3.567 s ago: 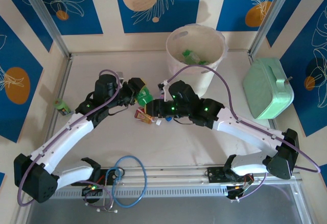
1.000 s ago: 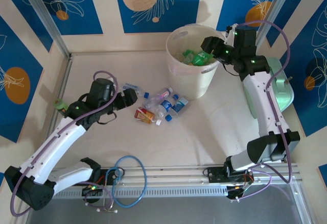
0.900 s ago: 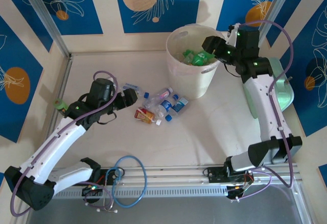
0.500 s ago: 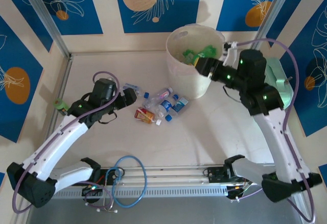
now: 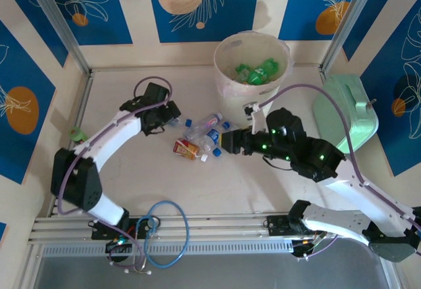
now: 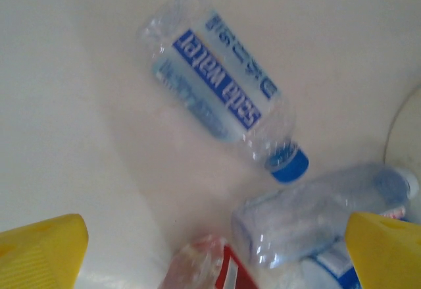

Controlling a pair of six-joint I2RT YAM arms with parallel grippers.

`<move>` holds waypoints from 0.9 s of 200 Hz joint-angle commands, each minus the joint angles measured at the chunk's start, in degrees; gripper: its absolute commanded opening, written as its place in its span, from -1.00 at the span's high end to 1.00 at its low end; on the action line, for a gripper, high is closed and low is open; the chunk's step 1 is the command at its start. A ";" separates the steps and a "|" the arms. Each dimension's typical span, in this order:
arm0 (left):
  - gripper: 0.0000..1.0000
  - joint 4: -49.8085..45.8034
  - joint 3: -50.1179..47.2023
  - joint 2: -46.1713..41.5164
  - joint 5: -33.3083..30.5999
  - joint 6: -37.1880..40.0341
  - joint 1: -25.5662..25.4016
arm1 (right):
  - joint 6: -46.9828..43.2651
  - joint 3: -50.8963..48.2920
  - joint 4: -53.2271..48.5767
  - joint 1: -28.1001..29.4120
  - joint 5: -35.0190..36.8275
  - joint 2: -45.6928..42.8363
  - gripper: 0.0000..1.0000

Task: Put the plastic bottles in the bin

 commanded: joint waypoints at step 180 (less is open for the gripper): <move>-0.91 -5.53 23.62 31.99 -3.22 -5.68 5.25 | 7.35 -6.50 3.91 10.01 6.36 4.96 -0.23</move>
